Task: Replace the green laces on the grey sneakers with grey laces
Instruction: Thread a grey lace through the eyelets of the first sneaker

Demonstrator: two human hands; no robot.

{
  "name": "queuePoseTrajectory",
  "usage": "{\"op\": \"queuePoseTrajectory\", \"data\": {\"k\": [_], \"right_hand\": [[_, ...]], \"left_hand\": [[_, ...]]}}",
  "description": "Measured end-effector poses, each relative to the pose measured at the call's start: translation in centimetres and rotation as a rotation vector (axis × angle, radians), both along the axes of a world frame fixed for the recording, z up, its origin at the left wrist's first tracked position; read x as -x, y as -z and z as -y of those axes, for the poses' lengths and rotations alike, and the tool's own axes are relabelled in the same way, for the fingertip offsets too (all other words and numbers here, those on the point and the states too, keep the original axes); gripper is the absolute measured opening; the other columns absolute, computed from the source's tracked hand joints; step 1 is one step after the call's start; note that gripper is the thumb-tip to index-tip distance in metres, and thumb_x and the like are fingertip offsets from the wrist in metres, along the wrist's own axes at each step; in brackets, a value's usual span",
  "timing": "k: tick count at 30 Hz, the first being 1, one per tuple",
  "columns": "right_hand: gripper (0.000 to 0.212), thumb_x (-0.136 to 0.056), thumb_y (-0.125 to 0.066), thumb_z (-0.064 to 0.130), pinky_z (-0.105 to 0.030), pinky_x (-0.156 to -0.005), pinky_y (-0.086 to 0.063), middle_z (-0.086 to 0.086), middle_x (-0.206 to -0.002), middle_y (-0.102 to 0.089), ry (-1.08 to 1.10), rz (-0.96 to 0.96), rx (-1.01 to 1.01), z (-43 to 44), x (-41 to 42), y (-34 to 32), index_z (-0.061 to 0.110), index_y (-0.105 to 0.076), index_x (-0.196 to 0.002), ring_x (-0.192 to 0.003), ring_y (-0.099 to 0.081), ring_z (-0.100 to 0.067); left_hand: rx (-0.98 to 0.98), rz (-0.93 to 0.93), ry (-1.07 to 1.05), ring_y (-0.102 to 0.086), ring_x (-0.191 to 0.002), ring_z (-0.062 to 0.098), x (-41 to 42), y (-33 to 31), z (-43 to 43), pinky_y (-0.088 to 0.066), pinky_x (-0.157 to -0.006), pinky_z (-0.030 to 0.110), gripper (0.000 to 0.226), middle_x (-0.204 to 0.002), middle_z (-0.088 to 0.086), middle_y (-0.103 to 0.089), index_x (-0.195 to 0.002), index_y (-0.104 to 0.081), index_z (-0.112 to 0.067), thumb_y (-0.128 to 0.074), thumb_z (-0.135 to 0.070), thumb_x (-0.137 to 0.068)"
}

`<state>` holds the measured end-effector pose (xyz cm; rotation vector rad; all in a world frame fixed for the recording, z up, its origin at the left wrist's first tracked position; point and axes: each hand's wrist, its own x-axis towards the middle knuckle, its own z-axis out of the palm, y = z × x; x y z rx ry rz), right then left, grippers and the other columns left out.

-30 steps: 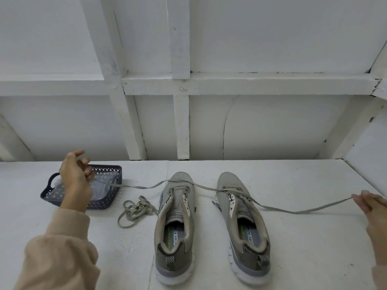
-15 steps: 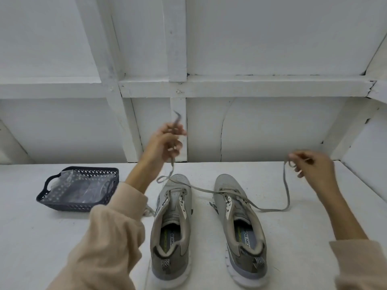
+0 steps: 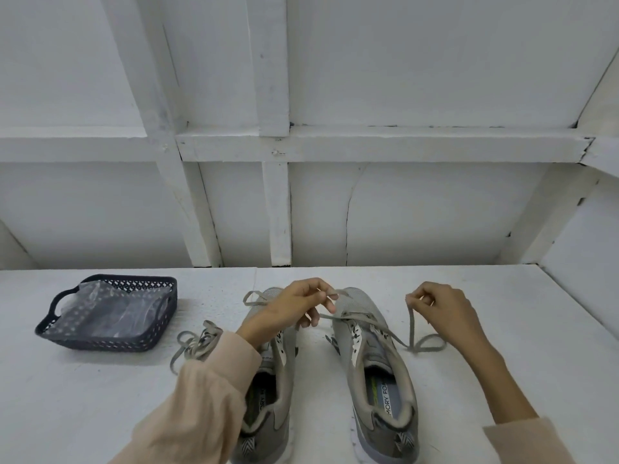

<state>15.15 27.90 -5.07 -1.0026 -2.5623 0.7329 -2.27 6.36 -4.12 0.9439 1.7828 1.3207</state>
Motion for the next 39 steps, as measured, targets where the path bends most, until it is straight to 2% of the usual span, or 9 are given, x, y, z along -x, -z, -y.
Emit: {"op": "queuePoseTrajectory", "data": {"k": [6, 11, 15, 20, 25, 29, 31, 35, 39], "right_hand": [[0.012, -0.088, -0.069, 0.024, -0.034, -0.060, -0.048, -0.002, -0.056, -0.059, -0.117, -0.111, 0.192, 0.4, 1.0, 0.9, 0.028, -0.058, -0.086, -0.054, -0.054, -0.016], [0.013, -0.083, -0.075, 0.016, -0.027, -0.052, -0.043, 0.002, -0.051, -0.056, -0.404, 0.082, 0.427, 0.9, 1.2, 0.6, 0.021, -0.067, -0.092, -0.047, -0.050, -0.015], [0.009, -0.084, -0.074, 0.016, -0.024, -0.051, -0.041, 0.005, -0.052, -0.057, -0.455, 0.115, 0.419, 1.3, 1.5, 1.7, 0.025, -0.072, -0.084, -0.049, -0.052, -0.015], [0.005, -0.087, -0.069, 0.009, -0.018, -0.050, -0.038, 0.005, -0.049, -0.054, -0.423, 0.087, 0.465, 1.3, 2.0, 1.8, 0.013, -0.068, -0.088, -0.048, -0.053, -0.006], [0.008, -0.087, -0.068, 0.007, -0.013, -0.045, -0.035, -0.001, -0.051, -0.055, -0.423, 0.101, 0.412, 1.6, 3.1, 1.9, 0.013, -0.067, -0.082, -0.042, -0.049, -0.003], [0.009, -0.087, -0.069, 0.010, -0.014, -0.045, -0.034, 0.008, -0.044, -0.052, -0.414, 0.096, 0.378, 1.7, 4.1, 1.9, 0.015, -0.067, -0.094, -0.042, -0.045, -0.003], [0.019, -0.087, -0.069, 0.012, -0.016, -0.046, -0.036, 0.007, -0.047, -0.053, -0.399, 0.086, 0.360, 1.9, 4.8, 2.1, 0.020, -0.065, -0.103, -0.043, -0.047, -0.004], [0.030, -0.085, -0.071, 0.016, -0.022, -0.053, -0.039, 0.000, -0.056, -0.059, -0.365, 0.125, 0.297, 1.9, 6.3, 2.5, 0.028, -0.062, -0.111, -0.047, -0.051, -0.006], [0.016, -0.082, -0.074, 0.015, -0.025, -0.058, -0.042, 0.002, -0.054, -0.061, -0.322, 0.126, 0.239, 1.6, 7.4, 2.5, 0.023, -0.067, -0.094, -0.050, -0.055, -0.008]], "left_hand": [[0.132, -0.041, 0.021, -0.038, -0.042, 0.007, -0.3, 1.6, -0.4, -0.029, -0.043, 0.017, 0.020, -0.076, 0.000, -0.062, -0.081, -0.058, -0.016, -0.048, -0.011, -0.098], [0.266, -0.268, 0.162, -0.063, -0.064, 0.012, -0.5, 2.3, -0.1, -0.042, -0.054, 0.020, 0.019, -0.084, -0.009, -0.068, -0.082, -0.061, -0.024, -0.053, -0.032, -0.098], [0.309, -0.328, 0.101, -0.067, -0.092, 0.019, -0.9, 2.6, -0.3, -0.052, -0.064, 0.032, 0.027, -0.109, 0.008, -0.067, -0.099, -0.064, -0.007, -0.054, -0.032, -0.098], [0.334, -0.336, 0.112, -0.062, -0.090, 0.025, -0.4, 2.7, -0.3, -0.054, -0.079, 0.039, 0.021, -0.099, 0.002, -0.065, -0.090, -0.062, -0.019, -0.054, -0.037, -0.097], [0.332, -0.370, 0.124, -0.059, -0.093, 0.015, -0.1, 3.2, -0.4, -0.049, -0.083, 0.034, 0.019, -0.112, 0.001, -0.067, -0.088, -0.062, -0.020, -0.056, -0.036, -0.096], [0.303, -0.376, 0.124, -0.049, -0.127, 0.013, 0.0, 3.1, -0.4, -0.039, -0.102, 0.034, 0.020, -0.123, 0.003, -0.063, -0.094, -0.065, -0.014, -0.056, -0.032, -0.096], [0.288, -0.378, 0.110, -0.041, -0.134, 0.010, -0.1, 2.9, -0.3, -0.034, -0.101, 0.029, 0.019, -0.133, 0.005, -0.059, -0.095, -0.064, -0.014, -0.055, -0.031, -0.097], [0.241, -0.345, 0.066, -0.054, -0.121, 0.015, 0.2, 3.2, 0.0, -0.039, -0.103, 0.030, 0.021, -0.122, 0.002, -0.065, -0.093, -0.067, -0.016, -0.056, -0.033, -0.097], [0.182, -0.362, 0.056, -0.059, -0.087, 0.001, 0.5, 3.2, 0.2, -0.047, -0.091, 0.028, 0.020, -0.093, -0.008, -0.067, -0.099, -0.069, -0.012, -0.055, -0.027, -0.098]]}}
